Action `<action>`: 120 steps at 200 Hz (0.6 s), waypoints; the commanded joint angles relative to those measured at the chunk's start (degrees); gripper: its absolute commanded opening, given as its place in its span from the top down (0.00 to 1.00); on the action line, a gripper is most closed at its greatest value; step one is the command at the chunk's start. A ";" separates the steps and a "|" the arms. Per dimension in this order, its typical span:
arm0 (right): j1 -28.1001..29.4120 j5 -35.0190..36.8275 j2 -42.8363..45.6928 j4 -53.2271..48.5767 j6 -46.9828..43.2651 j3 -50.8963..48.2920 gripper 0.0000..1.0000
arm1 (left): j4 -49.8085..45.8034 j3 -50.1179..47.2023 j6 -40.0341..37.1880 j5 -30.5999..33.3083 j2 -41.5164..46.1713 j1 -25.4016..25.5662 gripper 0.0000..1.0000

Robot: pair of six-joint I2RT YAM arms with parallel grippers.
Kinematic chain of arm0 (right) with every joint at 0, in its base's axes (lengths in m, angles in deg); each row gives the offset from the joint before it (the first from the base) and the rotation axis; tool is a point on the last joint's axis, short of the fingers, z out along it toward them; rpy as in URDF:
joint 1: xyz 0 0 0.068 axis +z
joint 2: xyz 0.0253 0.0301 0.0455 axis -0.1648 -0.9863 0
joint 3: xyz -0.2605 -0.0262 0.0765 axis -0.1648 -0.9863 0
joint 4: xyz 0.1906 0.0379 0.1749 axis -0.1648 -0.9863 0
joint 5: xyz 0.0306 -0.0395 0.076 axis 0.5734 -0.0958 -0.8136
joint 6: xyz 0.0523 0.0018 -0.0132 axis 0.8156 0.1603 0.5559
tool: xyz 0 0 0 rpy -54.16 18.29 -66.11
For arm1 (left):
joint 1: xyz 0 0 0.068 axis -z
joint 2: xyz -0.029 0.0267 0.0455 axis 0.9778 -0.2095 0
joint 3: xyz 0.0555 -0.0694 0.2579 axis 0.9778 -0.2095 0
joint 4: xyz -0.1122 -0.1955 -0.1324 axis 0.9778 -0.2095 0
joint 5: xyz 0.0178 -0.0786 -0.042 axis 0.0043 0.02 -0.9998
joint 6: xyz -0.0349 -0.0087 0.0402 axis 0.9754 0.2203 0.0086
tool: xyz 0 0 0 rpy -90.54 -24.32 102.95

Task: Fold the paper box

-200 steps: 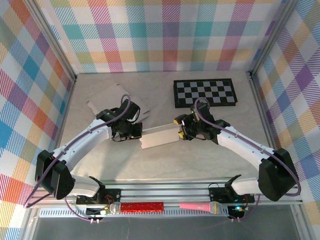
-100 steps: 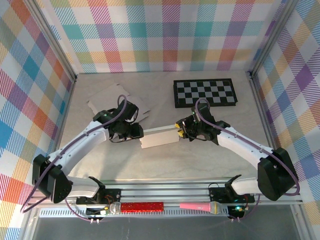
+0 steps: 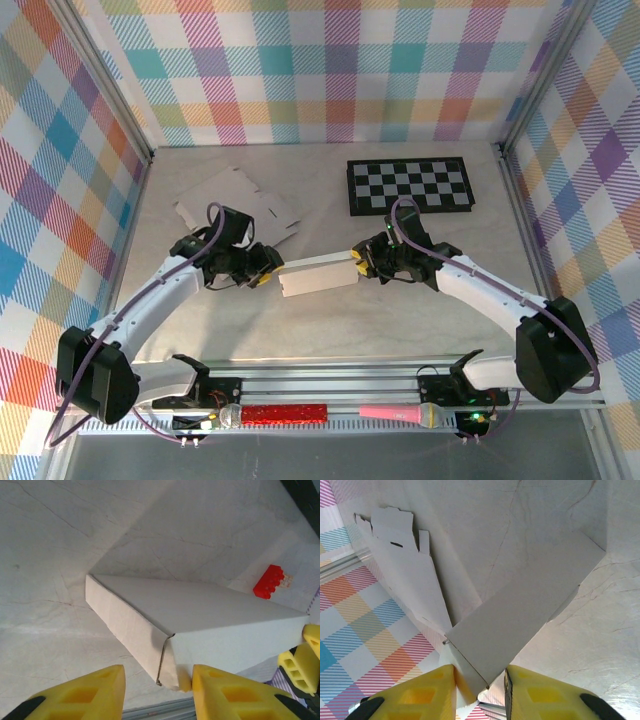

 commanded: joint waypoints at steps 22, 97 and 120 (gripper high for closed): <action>-0.23 1.06 -3.27 -10.73 -1.74 -1.30 0.71 | 2.02 -2.56 0.96 -2.07 0.24 -0.65 0.66; -0.23 0.23 -3.23 -13.35 -1.98 -0.86 0.71 | 1.59 -9.83 -2.44 1.91 1.66 -0.74 0.80; -0.36 0.75 -2.27 -14.39 -4.53 1.65 0.65 | 3.07 -12.28 -2.36 1.92 1.94 -0.80 0.90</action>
